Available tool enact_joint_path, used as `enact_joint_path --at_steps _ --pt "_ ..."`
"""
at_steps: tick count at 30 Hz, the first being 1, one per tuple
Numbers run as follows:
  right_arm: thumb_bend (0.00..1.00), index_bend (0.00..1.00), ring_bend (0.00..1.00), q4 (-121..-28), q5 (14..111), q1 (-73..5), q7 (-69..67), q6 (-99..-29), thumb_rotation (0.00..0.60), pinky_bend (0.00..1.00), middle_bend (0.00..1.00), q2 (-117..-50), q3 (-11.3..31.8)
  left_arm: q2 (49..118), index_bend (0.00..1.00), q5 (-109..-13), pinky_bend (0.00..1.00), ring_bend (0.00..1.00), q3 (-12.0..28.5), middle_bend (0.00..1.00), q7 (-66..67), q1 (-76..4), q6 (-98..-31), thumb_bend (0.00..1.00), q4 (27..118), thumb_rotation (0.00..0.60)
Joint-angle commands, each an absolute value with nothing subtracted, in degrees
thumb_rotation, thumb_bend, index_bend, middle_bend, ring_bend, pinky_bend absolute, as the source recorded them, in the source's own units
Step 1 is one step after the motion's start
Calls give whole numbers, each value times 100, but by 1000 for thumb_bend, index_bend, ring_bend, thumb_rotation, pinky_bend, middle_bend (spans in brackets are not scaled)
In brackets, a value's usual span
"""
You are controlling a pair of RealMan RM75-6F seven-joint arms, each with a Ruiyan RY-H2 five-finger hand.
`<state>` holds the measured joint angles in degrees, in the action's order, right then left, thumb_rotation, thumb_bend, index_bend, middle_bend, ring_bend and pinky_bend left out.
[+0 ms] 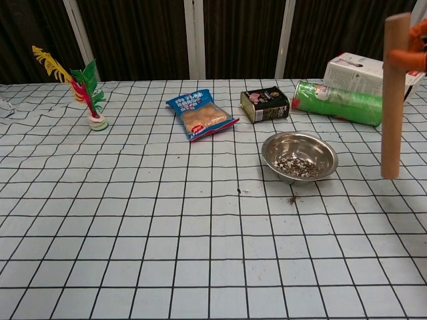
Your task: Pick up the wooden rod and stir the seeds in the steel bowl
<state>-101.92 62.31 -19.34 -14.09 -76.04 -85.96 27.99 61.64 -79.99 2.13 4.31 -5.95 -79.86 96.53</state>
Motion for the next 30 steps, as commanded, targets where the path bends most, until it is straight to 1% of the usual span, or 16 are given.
enact_joint_path --at_steps 1,4,11,14,19,25,30 --pt "565 776 463 -10437 5892 -2037 -1840 -7535 600 0 624 -8531 3250 6159 0 -7996 0 0 211 0 420 -605 -7964 46 9653 600" --pt "565 779 463 -10332 5863 -2128 -1893 -7537 600 0 626 -8620 3297 6151 0 -7993 0 0 212 0 410 -618 -7939 46 9665 600" --pt "566 780 463 -10079 5972 -2270 -2102 -7624 600 0 626 -8956 3220 6130 0 -8006 0 0 196 0 352 -625 -7906 46 9672 600" --pt "565 780 463 -9870 6152 -2349 -2205 -7855 600 0 626 -9257 3183 6122 0 -7980 0 0 200 0 334 -632 -7880 46 9704 600" --pt "564 779 463 -9221 6526 -2563 -2361 -8422 600 0 626 -10011 3134 6128 0 -7999 0 0 197 0 339 -633 -7892 45 9708 600" --pt "564 780 463 -8728 6696 -2785 -2708 -8707 600 0 626 -10613 3239 6123 0 -7989 0 0 196 0 271 -635 -7872 46 9712 600" --pt "564 780 463 -8560 6762 -2880 -2763 -8737 600 0 625 -10885 3156 6110 0 -7976 0 0 192 0 239 -652 -7822 46 9719 600"
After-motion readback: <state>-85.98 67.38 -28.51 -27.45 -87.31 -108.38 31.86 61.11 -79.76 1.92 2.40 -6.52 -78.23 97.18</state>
